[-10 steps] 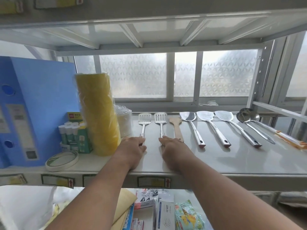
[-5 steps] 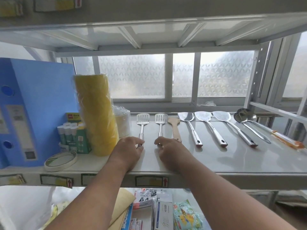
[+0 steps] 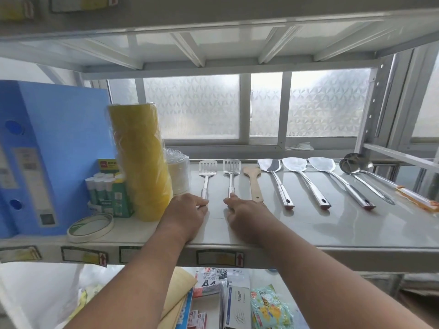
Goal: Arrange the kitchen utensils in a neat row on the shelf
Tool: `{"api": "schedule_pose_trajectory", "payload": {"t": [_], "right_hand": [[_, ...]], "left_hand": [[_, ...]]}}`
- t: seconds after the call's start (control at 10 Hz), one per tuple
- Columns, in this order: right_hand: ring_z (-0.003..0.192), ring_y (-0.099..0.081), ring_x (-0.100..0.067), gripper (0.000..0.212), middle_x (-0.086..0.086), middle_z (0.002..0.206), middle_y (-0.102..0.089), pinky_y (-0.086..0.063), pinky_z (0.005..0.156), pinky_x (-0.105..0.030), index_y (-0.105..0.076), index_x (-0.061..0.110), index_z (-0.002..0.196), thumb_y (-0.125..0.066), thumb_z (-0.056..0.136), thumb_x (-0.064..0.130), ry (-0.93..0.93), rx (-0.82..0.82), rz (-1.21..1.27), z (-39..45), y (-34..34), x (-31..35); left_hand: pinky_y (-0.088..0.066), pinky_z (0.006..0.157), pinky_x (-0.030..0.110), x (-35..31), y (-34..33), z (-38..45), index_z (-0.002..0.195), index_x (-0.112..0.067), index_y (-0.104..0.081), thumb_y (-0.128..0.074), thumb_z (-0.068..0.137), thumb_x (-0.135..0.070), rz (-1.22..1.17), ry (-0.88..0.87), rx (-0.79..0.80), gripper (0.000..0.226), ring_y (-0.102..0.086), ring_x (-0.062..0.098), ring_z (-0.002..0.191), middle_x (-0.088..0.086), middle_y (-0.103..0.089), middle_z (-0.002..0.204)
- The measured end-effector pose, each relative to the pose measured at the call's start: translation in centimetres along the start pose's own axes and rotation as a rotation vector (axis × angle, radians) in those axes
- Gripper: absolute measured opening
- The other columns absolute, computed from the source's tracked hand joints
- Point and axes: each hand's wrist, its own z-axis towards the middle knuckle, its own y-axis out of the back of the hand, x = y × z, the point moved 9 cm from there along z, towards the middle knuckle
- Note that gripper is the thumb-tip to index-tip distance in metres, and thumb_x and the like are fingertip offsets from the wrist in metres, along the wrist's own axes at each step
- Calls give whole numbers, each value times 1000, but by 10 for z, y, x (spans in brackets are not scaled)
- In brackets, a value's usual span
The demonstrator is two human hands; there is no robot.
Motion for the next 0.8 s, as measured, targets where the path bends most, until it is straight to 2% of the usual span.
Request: {"api": "schedule_pose_trajectory", "payload": {"t": [0.2,0.6,0.7,0.8], "right_hand": [[146,-39,-22,40,6,169,-24,-25,116,-43,-49,25,143,-35,105,30,11,4,2,0,0,2],[153,-26,-18,57,10,170,-17,-19,123,-41,-31,31,158,-36,102,33,-1,11,43,4,-4,-4],[153,-28,-14,58,11,168,-21,-22,122,-35,-33,27,157,-34,99,30,28,-41,94,3,-3,-2],[148,-35,-16,52,6,165,-34,-24,117,-27,-39,26,156,-42,104,24,-1,-158,259,-5,21,-3]], "left_hand": [[-40,102,16,1,-1,1,123,-27,-81,-70,100,-28,-4,20,7,25,-67,16,120,-1,-76,130],[-42,111,23,-2,-5,0,134,-27,-75,-64,103,-32,31,-23,41,33,-64,19,126,2,-73,136],[-37,121,31,-3,-7,1,140,-28,-71,-62,103,-34,29,-56,42,38,-54,21,142,-1,-62,152],[-36,121,34,-13,-1,1,144,-25,-68,-61,104,-32,57,-111,-3,40,-50,25,146,1,-55,159]]}}
